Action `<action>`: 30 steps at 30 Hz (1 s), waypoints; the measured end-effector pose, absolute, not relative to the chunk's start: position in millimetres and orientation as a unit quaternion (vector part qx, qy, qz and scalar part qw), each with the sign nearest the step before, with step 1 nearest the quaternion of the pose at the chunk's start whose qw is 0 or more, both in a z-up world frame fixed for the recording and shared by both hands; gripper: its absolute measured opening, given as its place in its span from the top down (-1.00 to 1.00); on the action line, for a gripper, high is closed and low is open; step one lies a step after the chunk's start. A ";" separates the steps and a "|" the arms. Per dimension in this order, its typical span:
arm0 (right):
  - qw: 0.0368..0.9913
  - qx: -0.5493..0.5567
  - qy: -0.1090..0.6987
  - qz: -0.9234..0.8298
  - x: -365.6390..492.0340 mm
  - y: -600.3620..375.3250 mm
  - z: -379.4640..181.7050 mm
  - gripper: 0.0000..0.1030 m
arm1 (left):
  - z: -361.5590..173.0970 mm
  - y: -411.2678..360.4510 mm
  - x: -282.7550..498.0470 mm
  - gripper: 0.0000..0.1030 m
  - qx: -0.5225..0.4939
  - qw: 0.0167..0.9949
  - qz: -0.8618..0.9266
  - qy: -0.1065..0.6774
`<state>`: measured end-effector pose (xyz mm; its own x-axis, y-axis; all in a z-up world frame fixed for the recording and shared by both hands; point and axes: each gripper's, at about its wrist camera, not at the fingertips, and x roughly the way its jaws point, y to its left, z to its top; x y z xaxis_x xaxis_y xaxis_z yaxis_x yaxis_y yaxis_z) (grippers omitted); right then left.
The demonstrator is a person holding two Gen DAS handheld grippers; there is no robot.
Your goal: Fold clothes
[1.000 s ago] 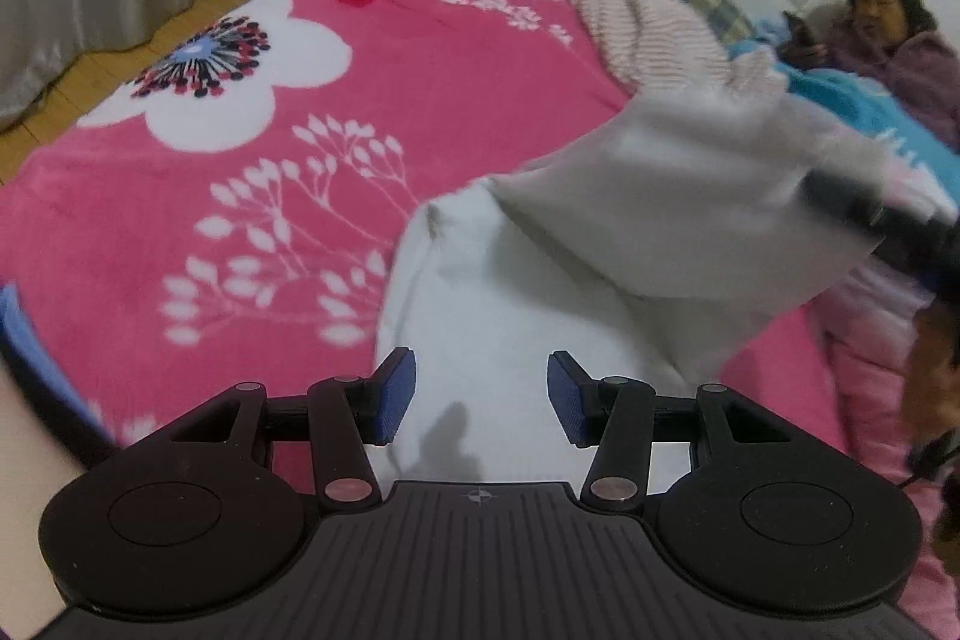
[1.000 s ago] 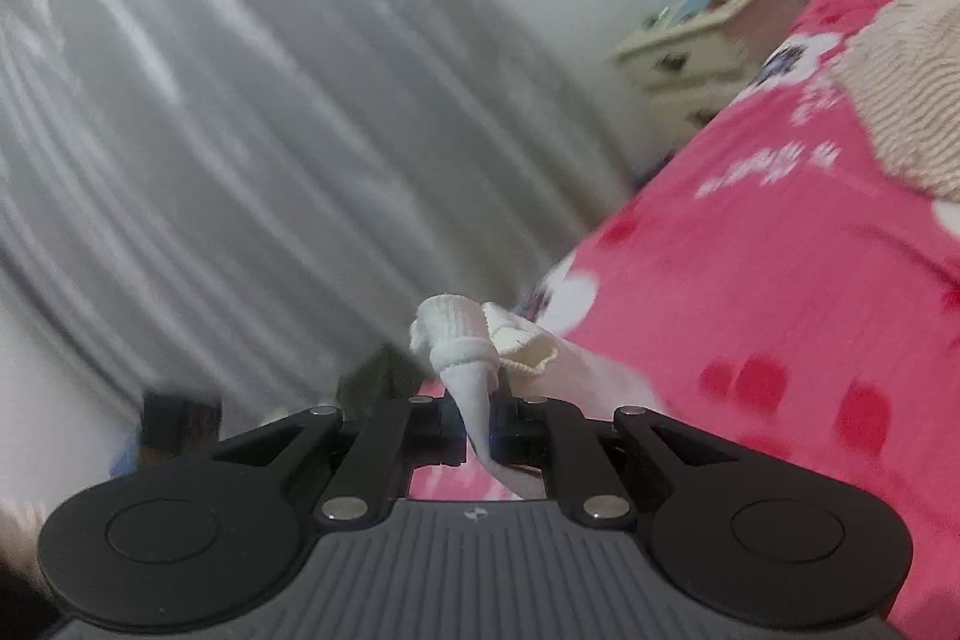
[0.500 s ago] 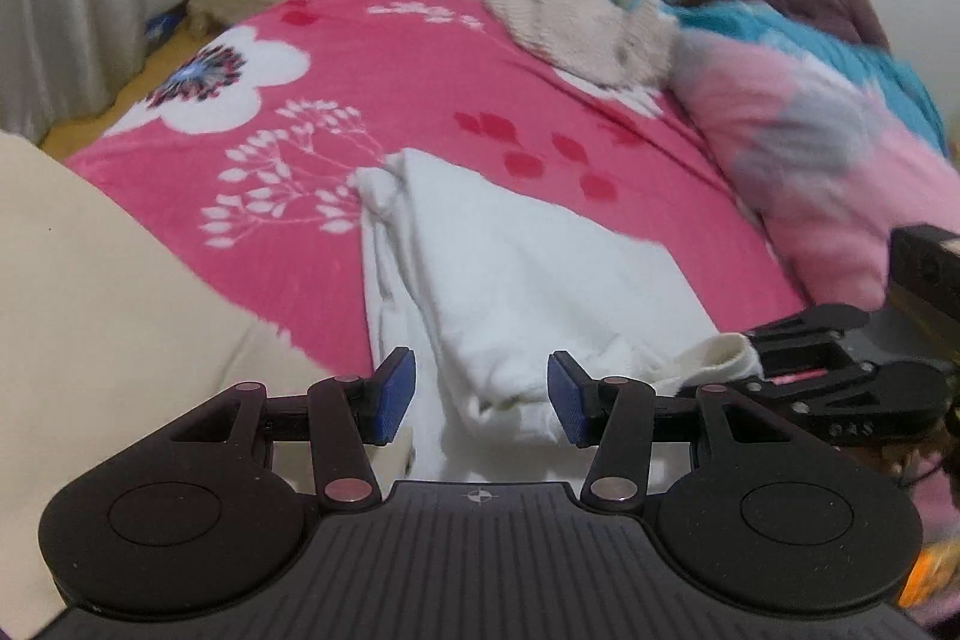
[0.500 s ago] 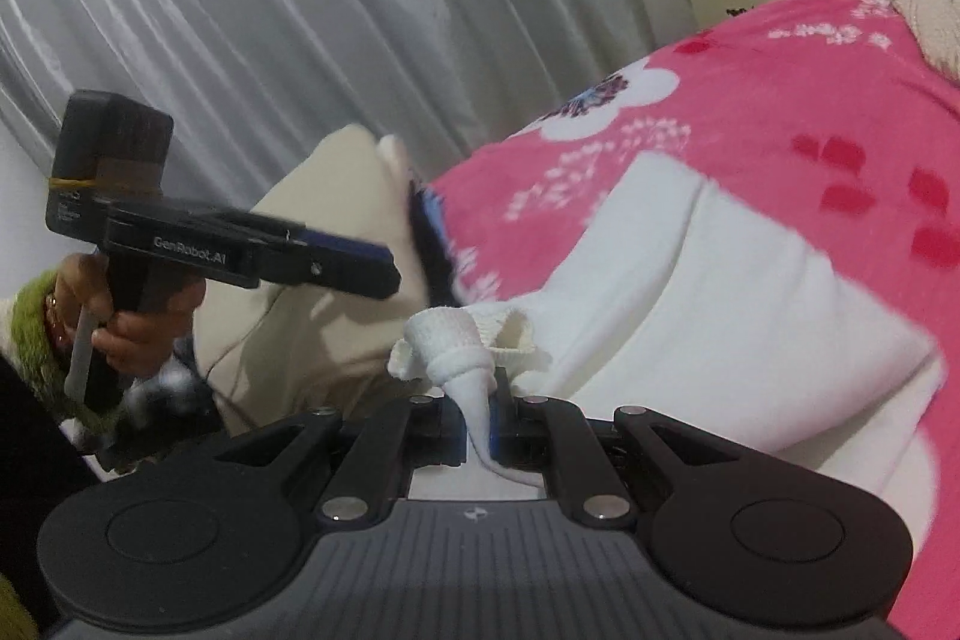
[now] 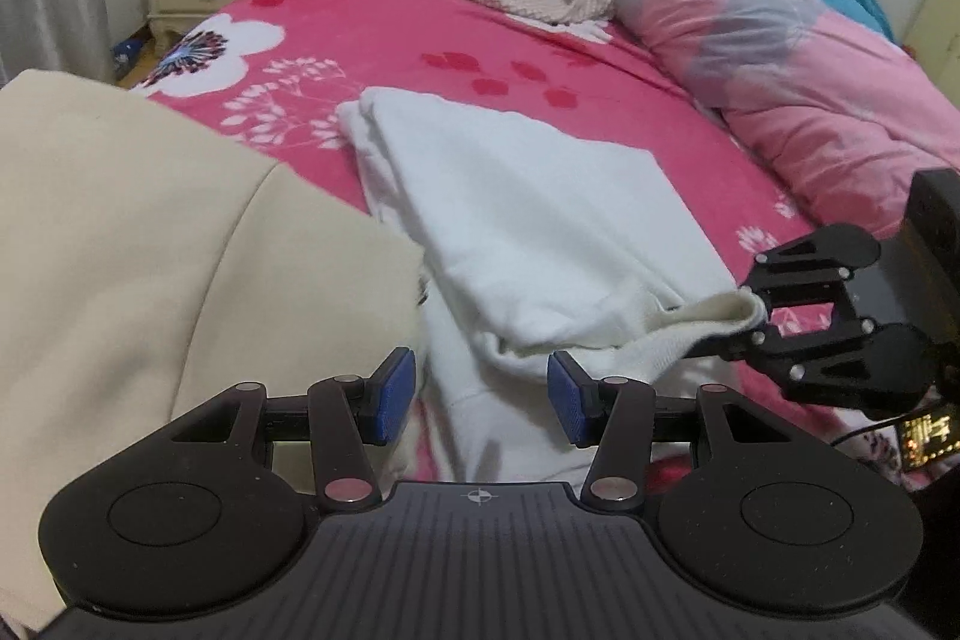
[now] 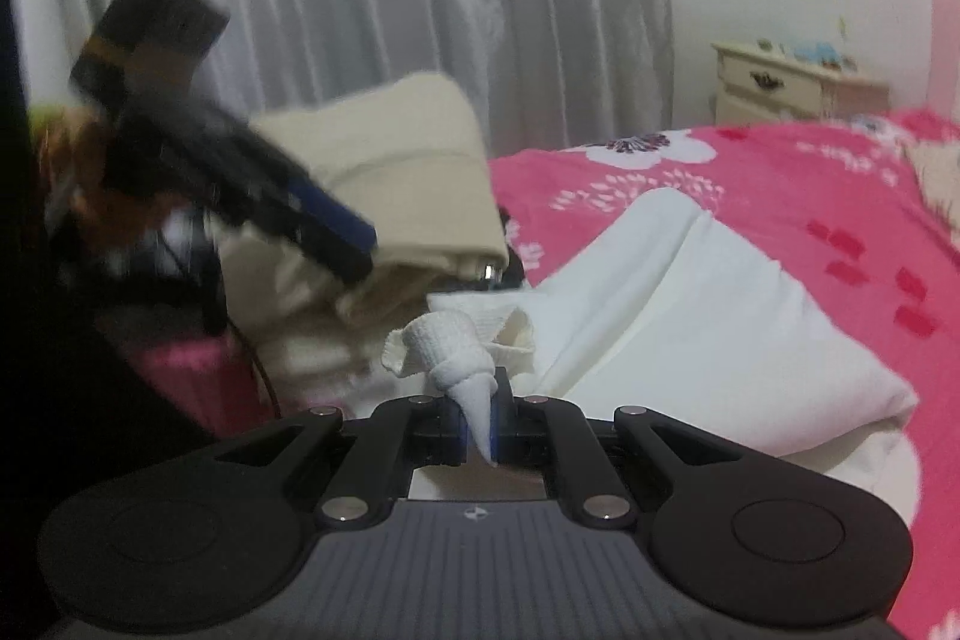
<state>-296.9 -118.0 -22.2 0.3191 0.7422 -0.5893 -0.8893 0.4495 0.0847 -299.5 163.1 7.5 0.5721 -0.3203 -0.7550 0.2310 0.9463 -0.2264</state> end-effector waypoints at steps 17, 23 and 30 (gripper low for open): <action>0.742 -0.196 0.350 0.538 -354.7 -126.2 -45.7 0.31 | -39.4 98.0 -269.1 0.05 0.013 0.868 -0.244 0.432; 0.791 -0.053 0.405 0.456 -312.1 -162.3 -39.4 0.31 | -42.3 93.1 -291.7 0.05 0.137 0.840 -0.289 0.439; 0.781 0.081 0.459 0.416 -273.2 -164.3 -48.7 0.13 | -23.4 92.1 -312.9 0.05 0.190 0.848 -0.293 0.400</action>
<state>-273.2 -164.3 -48.7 0.2330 0.7237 -0.6496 -0.5746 0.6414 0.5084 -312.9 92.1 -23.4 0.5090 -0.3446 -0.7888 0.6477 0.7569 0.0872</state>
